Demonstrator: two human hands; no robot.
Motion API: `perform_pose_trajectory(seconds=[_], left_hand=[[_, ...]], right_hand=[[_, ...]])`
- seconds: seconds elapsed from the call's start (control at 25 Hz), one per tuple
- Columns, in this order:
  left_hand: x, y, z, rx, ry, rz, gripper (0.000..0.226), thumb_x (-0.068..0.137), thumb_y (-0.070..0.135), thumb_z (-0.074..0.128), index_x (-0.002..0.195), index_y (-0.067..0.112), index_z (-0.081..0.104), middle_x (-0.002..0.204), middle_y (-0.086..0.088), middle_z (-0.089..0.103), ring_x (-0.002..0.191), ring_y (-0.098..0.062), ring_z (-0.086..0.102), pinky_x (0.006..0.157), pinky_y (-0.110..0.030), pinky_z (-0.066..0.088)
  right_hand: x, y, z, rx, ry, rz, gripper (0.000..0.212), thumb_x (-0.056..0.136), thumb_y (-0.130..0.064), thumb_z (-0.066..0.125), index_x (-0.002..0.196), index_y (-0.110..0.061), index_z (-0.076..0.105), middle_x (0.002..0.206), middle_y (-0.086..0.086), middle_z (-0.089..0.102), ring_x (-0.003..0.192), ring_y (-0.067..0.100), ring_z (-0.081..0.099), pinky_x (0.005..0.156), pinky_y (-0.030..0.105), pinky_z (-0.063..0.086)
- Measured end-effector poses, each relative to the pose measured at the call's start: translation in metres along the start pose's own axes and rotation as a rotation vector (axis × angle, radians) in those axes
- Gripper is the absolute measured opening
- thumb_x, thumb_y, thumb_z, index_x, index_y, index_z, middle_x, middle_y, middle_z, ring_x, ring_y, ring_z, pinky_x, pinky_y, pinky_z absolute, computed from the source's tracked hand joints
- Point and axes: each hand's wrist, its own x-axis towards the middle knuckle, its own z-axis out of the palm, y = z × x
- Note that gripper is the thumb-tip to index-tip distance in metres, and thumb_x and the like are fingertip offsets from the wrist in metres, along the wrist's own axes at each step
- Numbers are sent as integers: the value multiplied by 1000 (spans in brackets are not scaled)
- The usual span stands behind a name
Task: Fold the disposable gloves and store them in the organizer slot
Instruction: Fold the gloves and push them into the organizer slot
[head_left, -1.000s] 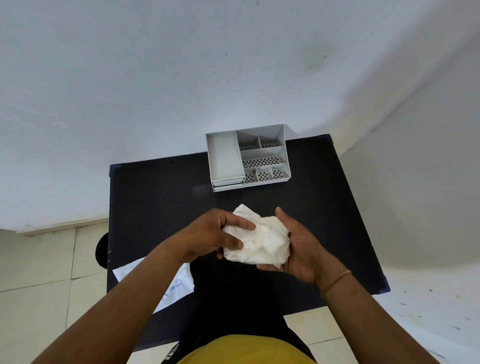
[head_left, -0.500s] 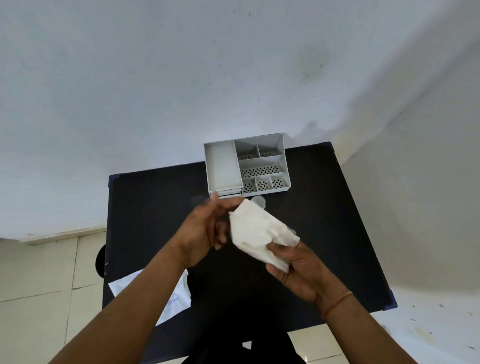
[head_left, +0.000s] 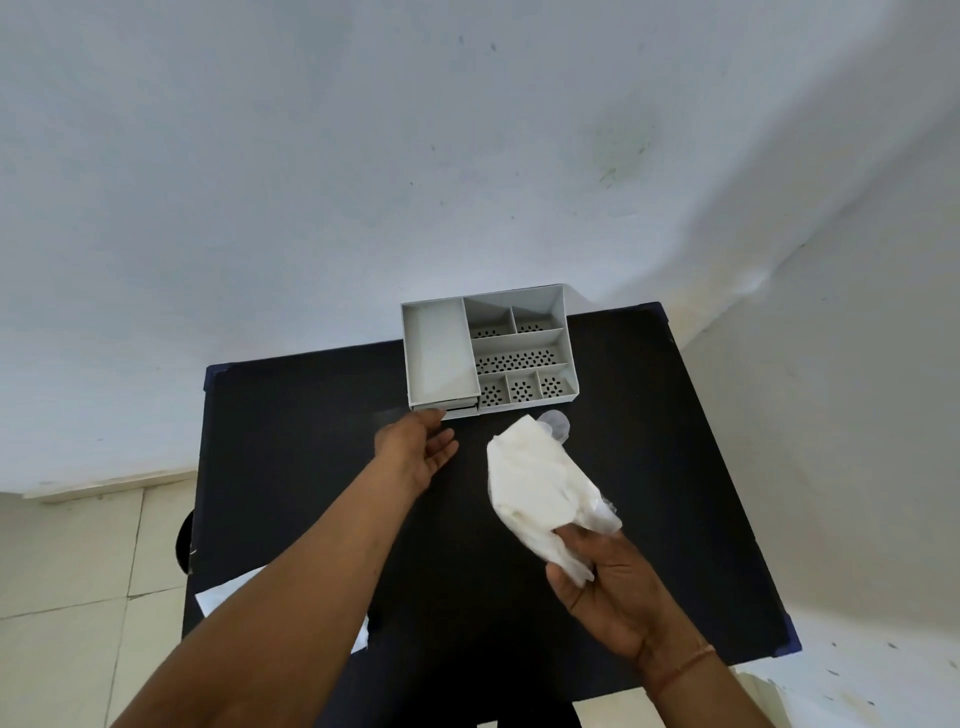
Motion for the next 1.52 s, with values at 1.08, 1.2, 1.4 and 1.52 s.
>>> perform_pose_trajectory(seconds=[1.08, 1.2, 1.4, 1.52], left_hand=[[-63, -81, -59, -2, 63, -95, 38, 97, 49, 72, 117, 16, 71, 104, -12, 70, 75, -27, 65, 70, -44, 61], [-106, -76, -66, 152, -121, 158, 34, 97, 48, 73, 123, 27, 68, 106, -7, 81, 82, -27, 78, 73, -47, 65], [-93, -52, -63, 476, -61, 423, 53, 89, 13, 83, 134, 36, 64, 107, 9, 80, 96, -17, 80, 70, -46, 71], [-75, -33, -65, 577, -77, 429, 56, 89, 2, 75, 136, 31, 65, 110, 7, 76, 97, -18, 77, 64, -43, 71]], right_hand=[[36, 30, 29, 58, 156, -100, 41, 85, 3, 74, 123, -13, 73, 120, 11, 80, 93, 25, 81, 61, 32, 66], [56, 44, 48, 35, 195, -102, 33, 95, 6, 68, 125, -8, 72, 121, 18, 80, 91, 28, 82, 66, 35, 68], [78, 59, 73, -111, 210, -135, 33, 101, -3, 65, 131, -17, 69, 122, 17, 79, 110, 38, 77, 82, 48, 67], [78, 56, 77, -437, 202, -150, 29, 101, -12, 66, 126, -24, 71, 117, 7, 81, 107, 30, 78, 77, 41, 66]])
